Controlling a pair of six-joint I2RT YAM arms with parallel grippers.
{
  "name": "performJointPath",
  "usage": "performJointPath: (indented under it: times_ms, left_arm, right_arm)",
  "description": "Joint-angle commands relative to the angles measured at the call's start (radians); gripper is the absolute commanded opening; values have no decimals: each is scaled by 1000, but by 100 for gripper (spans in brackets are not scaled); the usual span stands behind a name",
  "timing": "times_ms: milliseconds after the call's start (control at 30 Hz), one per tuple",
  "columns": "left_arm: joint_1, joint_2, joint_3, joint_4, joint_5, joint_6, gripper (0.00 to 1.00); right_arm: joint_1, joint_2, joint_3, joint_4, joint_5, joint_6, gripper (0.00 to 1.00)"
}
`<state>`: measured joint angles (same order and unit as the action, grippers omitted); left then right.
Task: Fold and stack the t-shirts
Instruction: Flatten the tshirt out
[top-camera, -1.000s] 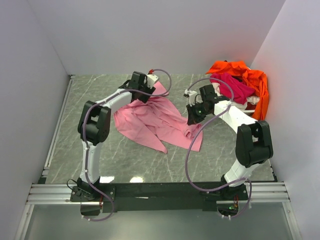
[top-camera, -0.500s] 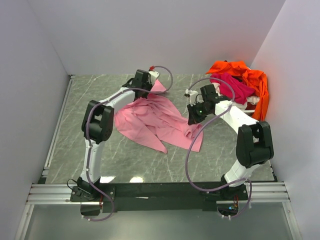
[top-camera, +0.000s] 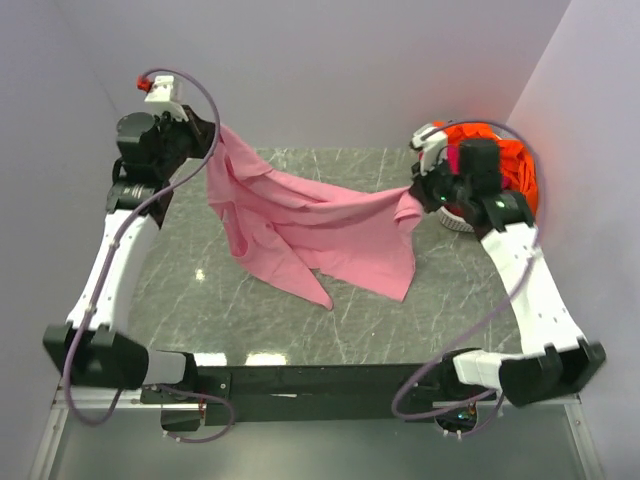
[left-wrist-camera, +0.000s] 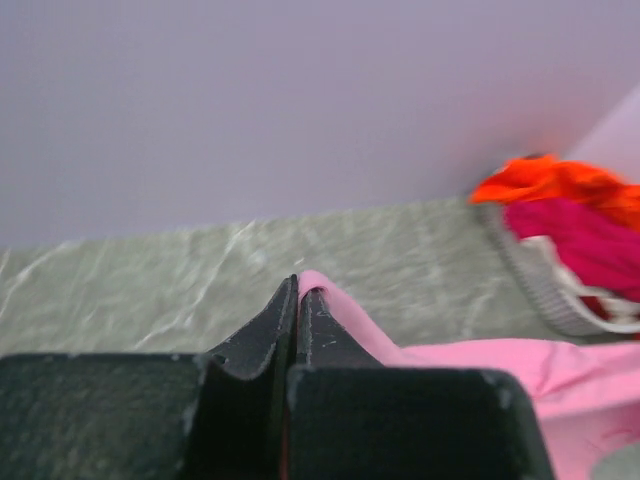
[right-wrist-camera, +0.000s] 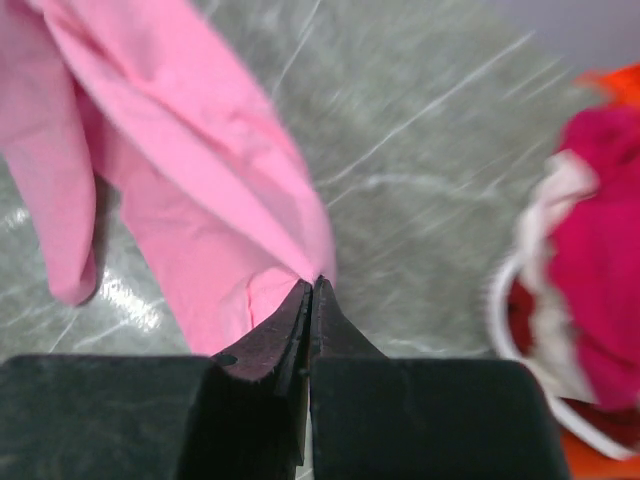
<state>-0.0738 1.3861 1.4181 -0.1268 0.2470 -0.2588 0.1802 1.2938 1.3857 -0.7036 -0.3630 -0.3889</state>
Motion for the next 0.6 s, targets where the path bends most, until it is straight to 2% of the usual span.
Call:
performJointPath:
  times_ms: [0,133,333,567]
  left_arm:
    - [-20,-93,-12,21,127,-79,0]
    - [-18,-189,25,65,97,-160,0]
    - [-18,-225,107,153,80,-256,0]
    - [-18,-308,218,154,90,-292,0]
  right_arm:
    - [-7,-135,93,-1,58,-42,0]
    - [-5,-212,177,50,108,-27,0]
    - [-7,-258,240,153,170,-2,0]
    - [-5,-329,341,167,219,-8,0]
